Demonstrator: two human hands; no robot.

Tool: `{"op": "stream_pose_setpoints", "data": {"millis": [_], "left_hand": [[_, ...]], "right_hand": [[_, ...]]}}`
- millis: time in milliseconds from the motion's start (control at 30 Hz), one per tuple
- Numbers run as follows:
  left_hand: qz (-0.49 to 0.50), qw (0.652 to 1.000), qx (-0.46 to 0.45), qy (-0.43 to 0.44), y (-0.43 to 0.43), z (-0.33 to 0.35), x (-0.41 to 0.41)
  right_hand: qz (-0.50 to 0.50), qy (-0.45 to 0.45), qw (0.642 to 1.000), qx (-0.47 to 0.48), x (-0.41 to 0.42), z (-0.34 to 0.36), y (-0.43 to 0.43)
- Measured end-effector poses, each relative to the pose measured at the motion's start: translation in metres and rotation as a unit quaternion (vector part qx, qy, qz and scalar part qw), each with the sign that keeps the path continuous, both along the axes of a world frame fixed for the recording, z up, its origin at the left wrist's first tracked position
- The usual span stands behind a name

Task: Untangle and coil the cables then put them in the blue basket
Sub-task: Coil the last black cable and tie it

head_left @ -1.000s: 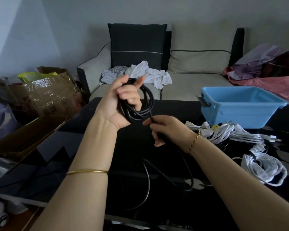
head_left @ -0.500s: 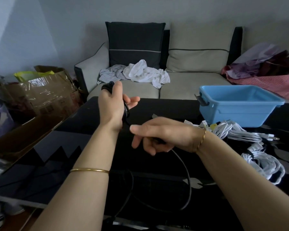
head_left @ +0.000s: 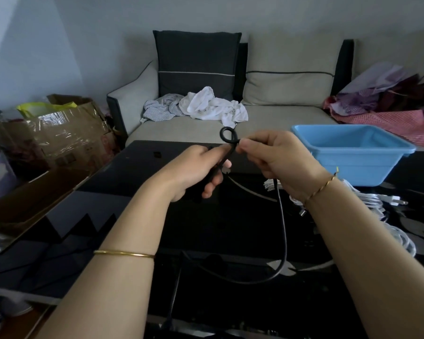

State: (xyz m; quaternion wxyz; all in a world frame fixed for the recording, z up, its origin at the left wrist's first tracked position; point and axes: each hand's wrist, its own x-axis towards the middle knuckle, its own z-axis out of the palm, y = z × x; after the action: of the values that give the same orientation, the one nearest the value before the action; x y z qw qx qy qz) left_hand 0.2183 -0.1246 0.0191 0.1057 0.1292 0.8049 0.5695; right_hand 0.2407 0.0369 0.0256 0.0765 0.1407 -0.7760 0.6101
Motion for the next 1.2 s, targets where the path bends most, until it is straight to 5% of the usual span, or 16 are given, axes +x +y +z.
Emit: {"op": "stream_pose_setpoints", "data": {"millis": [167, 333, 433, 633, 867, 1033, 1200], "left_hand": [[-0.089, 0.996, 0.008, -0.028, -0.011, 0.002, 0.006], [-0.156, 0.984, -0.06, -0.057, -0.011, 0.003, 0.011], [-0.16, 0.982, 0.037, -0.088, -0.012, 0.006, 0.007], [-0.137, 0.923, 0.313, -0.177, -0.013, 0.012, -0.001], [0.078, 0.844, 0.511, -0.142, -0.015, 0.003, -0.019], [0.226, 0.892, 0.392, -0.014, -0.007, -0.002, -0.024], [0.198, 0.965, 0.153, 0.081, -0.001, -0.014, -0.019]], "right_hand": [[-0.111, 0.011, 0.989, -0.094, -0.012, 0.001, 0.014], [-0.17, 0.033, 0.985, -0.027, -0.026, -0.02, 0.011], [-0.206, 0.022, 0.978, 0.011, -0.034, -0.033, 0.011], [-0.062, -0.099, 0.993, -0.033, -0.03, -0.054, -0.004], [0.079, -0.144, 0.972, 0.167, -0.007, -0.046, -0.032], [0.217, -0.206, 0.924, 0.239, 0.011, -0.025, -0.033], [0.212, -0.143, 0.932, 0.255, 0.02, 0.002, -0.023]]}}
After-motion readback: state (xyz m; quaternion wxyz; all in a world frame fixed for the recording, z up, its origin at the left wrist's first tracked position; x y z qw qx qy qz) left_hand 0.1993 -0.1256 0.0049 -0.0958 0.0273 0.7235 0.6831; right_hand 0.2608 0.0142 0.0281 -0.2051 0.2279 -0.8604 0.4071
